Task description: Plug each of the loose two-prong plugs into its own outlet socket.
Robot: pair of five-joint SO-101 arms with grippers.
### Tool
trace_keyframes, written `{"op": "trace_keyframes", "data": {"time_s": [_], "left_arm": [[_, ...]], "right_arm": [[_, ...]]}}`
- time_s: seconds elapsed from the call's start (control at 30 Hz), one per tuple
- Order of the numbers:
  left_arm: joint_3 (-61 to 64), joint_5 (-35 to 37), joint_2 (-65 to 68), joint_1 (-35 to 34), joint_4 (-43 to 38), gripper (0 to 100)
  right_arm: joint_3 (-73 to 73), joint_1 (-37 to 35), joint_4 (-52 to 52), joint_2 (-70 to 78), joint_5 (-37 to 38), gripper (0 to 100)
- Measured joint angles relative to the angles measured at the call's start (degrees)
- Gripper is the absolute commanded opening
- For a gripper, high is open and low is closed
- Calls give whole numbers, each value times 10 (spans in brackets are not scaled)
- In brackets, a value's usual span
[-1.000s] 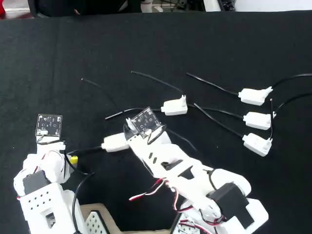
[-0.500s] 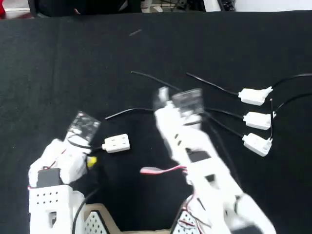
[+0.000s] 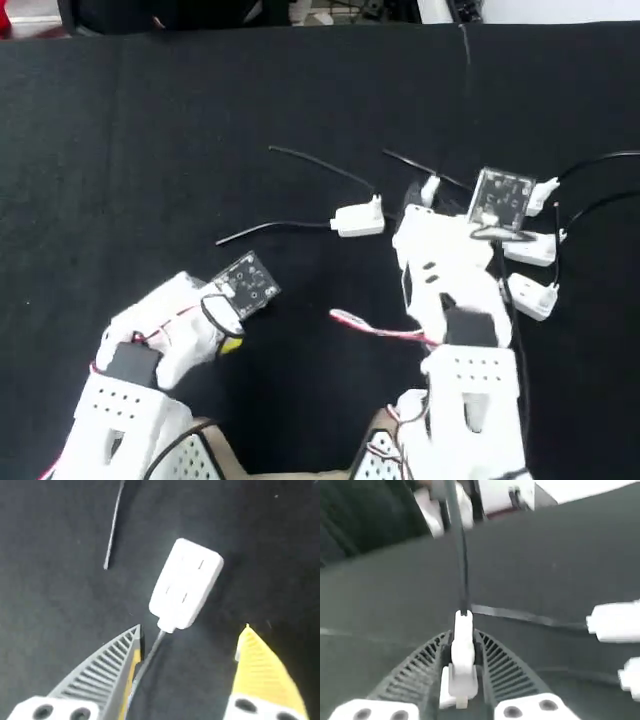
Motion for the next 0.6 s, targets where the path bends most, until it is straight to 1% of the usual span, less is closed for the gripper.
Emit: {"op": "trace_keyframes", "data": {"time_s": [0.17,0.33,0.4,0.47,0.57,0.6], "left_arm": [[-102,-51,138,4,-3,304],[-229,-117,364,6,-4,304],[-258,-128,458,16,-11,304],[-285,-133,538,18,-38,304],[-331,-134,630,18,-61,295],[-345,-135,653,22,-62,275]], "right_arm": [[-41,2,32,56,-1,12],[-43,14,32,62,-2,12],[-43,16,32,62,-2,12],[-43,16,32,62,-2,12],[-43,16,32,62,-2,12],[-43,16,32,62,-2,12]]}}
